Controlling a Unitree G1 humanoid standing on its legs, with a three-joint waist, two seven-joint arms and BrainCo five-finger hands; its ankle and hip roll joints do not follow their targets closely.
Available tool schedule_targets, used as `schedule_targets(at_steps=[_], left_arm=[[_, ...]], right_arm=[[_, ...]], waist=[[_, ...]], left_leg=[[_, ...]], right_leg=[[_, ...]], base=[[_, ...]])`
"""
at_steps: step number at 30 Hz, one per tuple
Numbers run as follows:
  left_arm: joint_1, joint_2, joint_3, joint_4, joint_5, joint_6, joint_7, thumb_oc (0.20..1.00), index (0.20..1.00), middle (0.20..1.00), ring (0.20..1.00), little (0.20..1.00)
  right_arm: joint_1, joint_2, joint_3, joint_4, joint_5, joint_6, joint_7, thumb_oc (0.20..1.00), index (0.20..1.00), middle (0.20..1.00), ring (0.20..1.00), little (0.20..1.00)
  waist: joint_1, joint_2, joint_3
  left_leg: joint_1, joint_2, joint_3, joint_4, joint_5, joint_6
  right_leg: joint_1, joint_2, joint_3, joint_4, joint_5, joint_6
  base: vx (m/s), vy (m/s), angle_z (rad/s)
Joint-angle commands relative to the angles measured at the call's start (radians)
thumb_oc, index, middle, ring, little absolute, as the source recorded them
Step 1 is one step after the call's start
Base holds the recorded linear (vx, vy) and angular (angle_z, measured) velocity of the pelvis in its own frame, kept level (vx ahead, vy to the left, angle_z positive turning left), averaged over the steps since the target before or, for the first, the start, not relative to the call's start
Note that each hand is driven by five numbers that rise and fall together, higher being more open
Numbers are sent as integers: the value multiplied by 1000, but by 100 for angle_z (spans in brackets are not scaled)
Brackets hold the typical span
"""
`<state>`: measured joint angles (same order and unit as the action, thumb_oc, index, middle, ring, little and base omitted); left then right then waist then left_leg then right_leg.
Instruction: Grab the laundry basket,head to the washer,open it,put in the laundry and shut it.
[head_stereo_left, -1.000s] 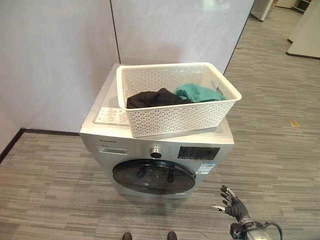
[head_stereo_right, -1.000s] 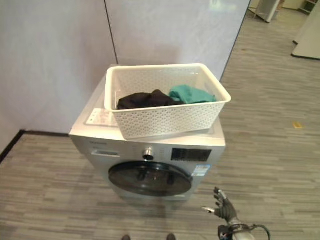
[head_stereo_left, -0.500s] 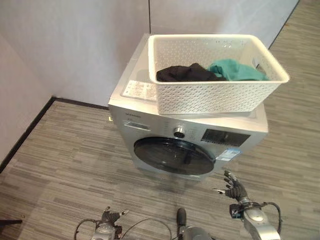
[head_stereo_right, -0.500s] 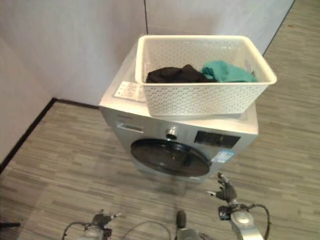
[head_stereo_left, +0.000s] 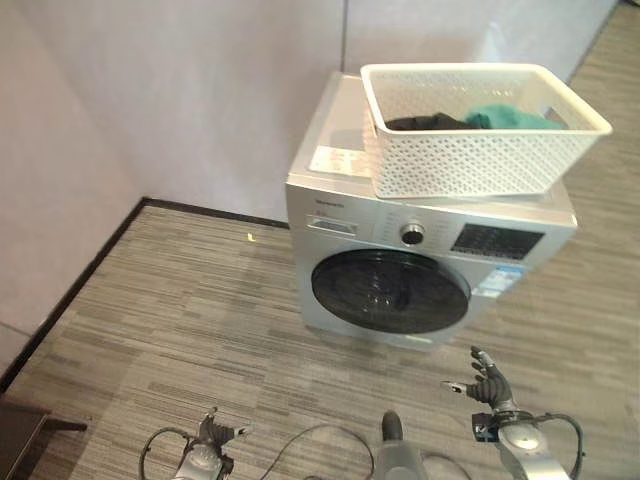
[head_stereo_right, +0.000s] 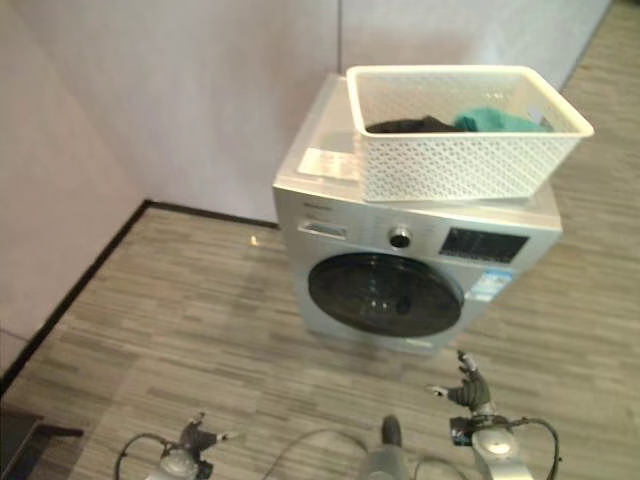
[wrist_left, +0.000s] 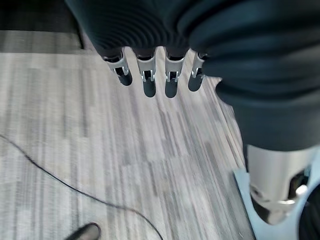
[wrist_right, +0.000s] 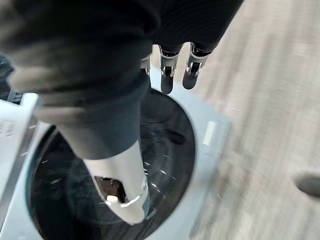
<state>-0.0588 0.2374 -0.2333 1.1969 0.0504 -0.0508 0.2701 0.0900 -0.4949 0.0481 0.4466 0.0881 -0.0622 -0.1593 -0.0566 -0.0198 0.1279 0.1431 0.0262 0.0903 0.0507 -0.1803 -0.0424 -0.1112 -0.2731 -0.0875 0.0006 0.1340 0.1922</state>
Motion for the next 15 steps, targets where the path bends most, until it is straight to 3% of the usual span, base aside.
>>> schedule_targets(at_steps=[1,7,15], left_arm=[[-14,-6,56,21,19,-18,7,1000,1000,1000,1000,1000],[39,-21,119,32,-36,-25,1,1000,1000,1000,1000,1000],[57,-21,86,5,-55,-37,-29,1000,1000,1000,1000,1000]], right_arm=[[-71,-79,-56,-58,-120,-14,-53,1000,1000,1000,1000,1000],[-81,-138,-35,-35,-246,9,-40,1000,1000,1000,1000,1000],[-213,-182,63,125,-276,18,-38,1000,1000,1000,1000,1000]], waist=[[23,-22,-29],[54,-36,-65],[81,-18,-52]], left_leg=[[-53,43,-6,42,-40,16],[-20,80,-18,-20,-7,-7],[-18,107,-47,-86,47,-33]], right_leg=[[13,-8,-27,25,-67,-14],[67,10,-61,-44,-66,-13],[87,30,-94,-82,-72,-20]], base=[[11,-209,-7],[28,-139,-1],[-5,-62,9]])
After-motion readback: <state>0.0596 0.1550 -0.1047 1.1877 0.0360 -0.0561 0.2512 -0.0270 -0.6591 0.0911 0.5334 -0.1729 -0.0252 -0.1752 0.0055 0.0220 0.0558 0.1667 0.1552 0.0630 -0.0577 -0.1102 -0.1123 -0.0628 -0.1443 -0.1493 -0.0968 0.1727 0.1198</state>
